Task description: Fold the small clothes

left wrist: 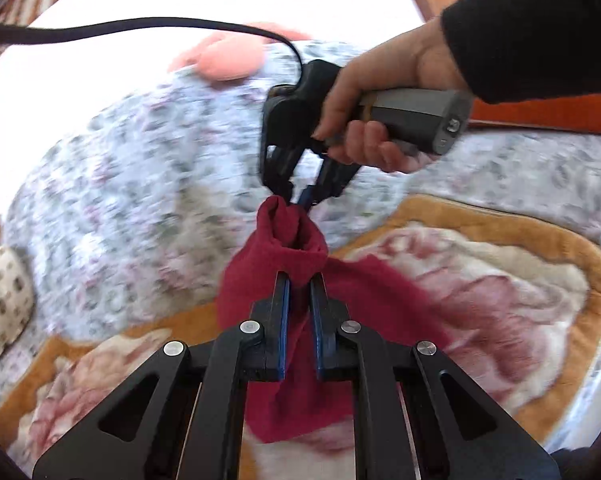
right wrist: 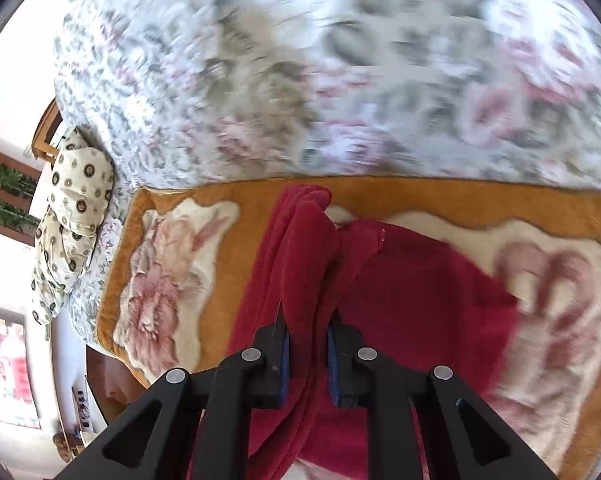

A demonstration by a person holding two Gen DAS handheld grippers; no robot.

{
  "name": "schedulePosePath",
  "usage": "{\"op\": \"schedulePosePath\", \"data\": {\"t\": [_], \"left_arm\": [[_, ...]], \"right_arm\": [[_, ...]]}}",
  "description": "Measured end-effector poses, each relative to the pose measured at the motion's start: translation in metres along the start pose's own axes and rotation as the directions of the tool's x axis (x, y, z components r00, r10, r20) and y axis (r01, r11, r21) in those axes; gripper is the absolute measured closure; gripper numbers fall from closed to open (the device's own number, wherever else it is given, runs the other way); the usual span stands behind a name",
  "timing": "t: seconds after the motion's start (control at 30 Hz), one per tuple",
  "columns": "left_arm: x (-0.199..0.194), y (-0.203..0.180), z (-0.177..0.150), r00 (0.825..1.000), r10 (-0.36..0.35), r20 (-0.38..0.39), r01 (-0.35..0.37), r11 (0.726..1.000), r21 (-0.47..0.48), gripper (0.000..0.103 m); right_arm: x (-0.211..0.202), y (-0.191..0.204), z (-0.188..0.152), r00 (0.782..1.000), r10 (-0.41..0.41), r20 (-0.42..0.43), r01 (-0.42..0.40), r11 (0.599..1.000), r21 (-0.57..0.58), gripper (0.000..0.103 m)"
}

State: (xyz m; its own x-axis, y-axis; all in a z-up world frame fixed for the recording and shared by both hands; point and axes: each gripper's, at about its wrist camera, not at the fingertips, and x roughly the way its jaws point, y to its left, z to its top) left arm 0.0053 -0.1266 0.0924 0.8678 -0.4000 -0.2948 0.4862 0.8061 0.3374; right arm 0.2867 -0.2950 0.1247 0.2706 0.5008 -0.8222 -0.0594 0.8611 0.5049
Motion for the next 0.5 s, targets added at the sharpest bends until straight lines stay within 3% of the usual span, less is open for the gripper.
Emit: {"op": "schedulePosePath", "data": {"t": [0.1,0.2,0.27,0.3,0.37,0.5], "left_arm": [[0.007,-0.032,0.002,0.997,-0.069,-0.021,0.070,0.996,0.061,0.095],[0.020,-0.066,-0.008,0.983,-0.160,-0.090,0.172,0.976,0.135,0.095],[0.028,-0.083,-0.016,0.952,-0.244,-0.185,0.271,0.953,0.133,0.095],[0.027,-0.087,-0.019,0.936,-0.278,-0.214,0.307,0.944,0.119,0.095],[0.015,-0.080,-0.018,0.907,-0.351,-0.231,0.372,0.927,0.049,0.095],[0.008,-0.027,-0.013,0.903,-0.360,-0.236,0.334,0.932,-0.142,0.095]], "right_arm": [[0.000,-0.036,-0.008,1.000,-0.012,-0.007,0.012,0.999,0.033,0.089],[0.019,-0.067,-0.014,0.999,-0.031,-0.024,0.032,0.998,0.052,0.087],[0.036,-0.088,-0.021,0.999,-0.043,-0.020,0.044,0.994,0.100,0.081],[0.042,-0.098,-0.026,0.999,-0.049,-0.014,0.050,0.991,0.124,0.077],[0.044,-0.112,-0.034,0.998,0.002,0.060,-0.012,0.984,0.176,0.073],[0.008,-0.127,-0.053,0.969,0.027,0.244,-0.089,0.965,0.246,0.073]]}}
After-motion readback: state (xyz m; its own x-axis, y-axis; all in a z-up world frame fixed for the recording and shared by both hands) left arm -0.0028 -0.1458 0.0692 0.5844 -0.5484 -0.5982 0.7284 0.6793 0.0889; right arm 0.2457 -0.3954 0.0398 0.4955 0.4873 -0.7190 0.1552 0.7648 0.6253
